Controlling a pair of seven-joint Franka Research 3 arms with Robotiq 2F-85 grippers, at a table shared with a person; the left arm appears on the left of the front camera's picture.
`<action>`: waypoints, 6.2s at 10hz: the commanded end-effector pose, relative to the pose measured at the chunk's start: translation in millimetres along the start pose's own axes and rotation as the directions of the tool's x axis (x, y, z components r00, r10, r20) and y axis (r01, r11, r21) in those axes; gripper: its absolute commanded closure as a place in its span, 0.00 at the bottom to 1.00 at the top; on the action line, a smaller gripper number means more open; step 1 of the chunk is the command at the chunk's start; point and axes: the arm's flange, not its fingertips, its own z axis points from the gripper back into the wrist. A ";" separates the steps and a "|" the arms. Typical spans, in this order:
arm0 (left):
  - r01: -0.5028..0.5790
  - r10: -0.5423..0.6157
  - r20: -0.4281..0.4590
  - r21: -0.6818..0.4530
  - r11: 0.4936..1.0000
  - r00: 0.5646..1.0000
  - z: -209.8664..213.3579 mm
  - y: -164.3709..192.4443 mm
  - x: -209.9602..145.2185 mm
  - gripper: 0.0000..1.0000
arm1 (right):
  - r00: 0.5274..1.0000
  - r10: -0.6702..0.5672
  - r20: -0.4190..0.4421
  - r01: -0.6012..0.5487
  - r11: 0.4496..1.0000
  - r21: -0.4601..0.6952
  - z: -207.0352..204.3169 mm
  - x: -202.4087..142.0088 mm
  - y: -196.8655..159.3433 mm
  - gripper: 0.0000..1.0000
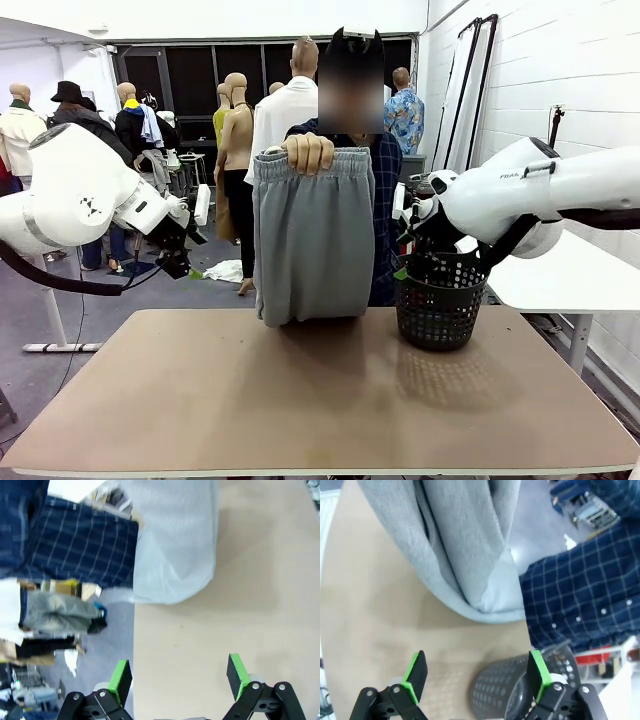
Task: Fold the training pants.
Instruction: Grab both ends of the Training pants handed by a person.
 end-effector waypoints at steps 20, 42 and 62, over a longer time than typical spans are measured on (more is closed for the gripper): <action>-0.070 0.058 0.453 0.009 0.998 0.890 -26.6 12.3 30.5 0.00 | 0.889 -0.060 0.454 0.027 0.996 0.079 -6.6 4.3 -6.8 0.00; -0.138 0.219 0.712 -0.171 0.976 0.667 -26.4 20.7 87.0 0.00 | 0.690 -0.077 0.720 -0.011 0.993 0.117 2.7 41.1 -6.5 0.00; -0.168 0.358 0.793 -0.317 0.933 0.493 -41.9 33.3 95.7 1.00 | 0.654 -0.277 0.704 0.074 0.950 0.305 -5.4 52.2 -22.6 1.00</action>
